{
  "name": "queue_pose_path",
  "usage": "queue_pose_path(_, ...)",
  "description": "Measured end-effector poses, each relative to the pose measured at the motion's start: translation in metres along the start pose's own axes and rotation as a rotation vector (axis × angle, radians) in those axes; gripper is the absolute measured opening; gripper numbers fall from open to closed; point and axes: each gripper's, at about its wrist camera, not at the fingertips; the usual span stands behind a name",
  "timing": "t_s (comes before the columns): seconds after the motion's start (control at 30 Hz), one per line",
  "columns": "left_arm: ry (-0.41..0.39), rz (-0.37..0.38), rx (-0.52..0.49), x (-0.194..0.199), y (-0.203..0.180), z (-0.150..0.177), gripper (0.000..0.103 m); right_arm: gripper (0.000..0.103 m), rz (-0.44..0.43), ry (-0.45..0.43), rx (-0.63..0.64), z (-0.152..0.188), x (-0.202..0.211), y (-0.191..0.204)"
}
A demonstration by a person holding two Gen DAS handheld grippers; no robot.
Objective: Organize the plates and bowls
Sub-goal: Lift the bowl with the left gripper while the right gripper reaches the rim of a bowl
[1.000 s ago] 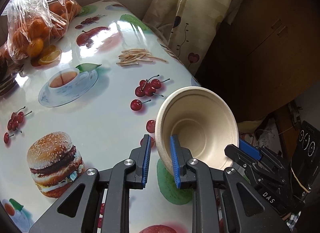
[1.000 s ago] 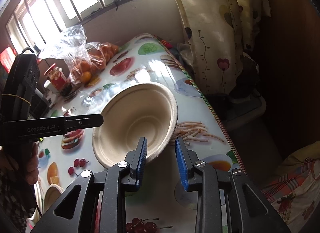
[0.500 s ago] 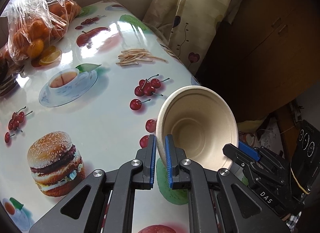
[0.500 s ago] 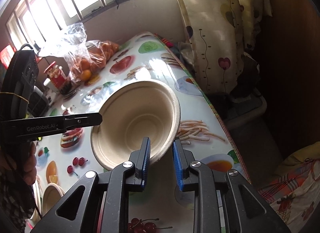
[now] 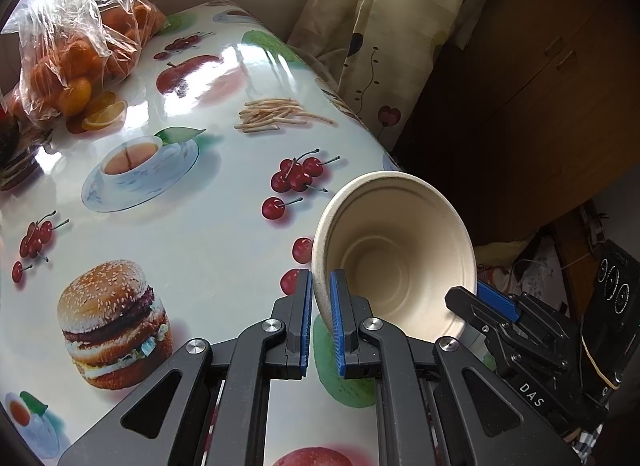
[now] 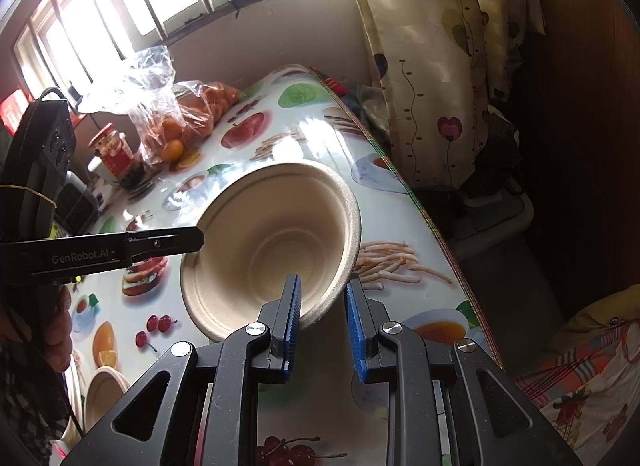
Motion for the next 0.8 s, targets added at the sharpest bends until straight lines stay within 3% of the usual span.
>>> queue_pose_path(0.8,-0.071,-0.035,-0.016,0.035,-0.006,0.014,0.01,0.021,-0.026,-0.037,0.014,0.006,0.02,0.014)
Point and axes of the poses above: each gripper's, at about its wrist camera, not at the fingertips, and x roughly against the way its jaws point, y to its left, z to its underside, and after that the axes turned 11 degrees about -z, right-handed
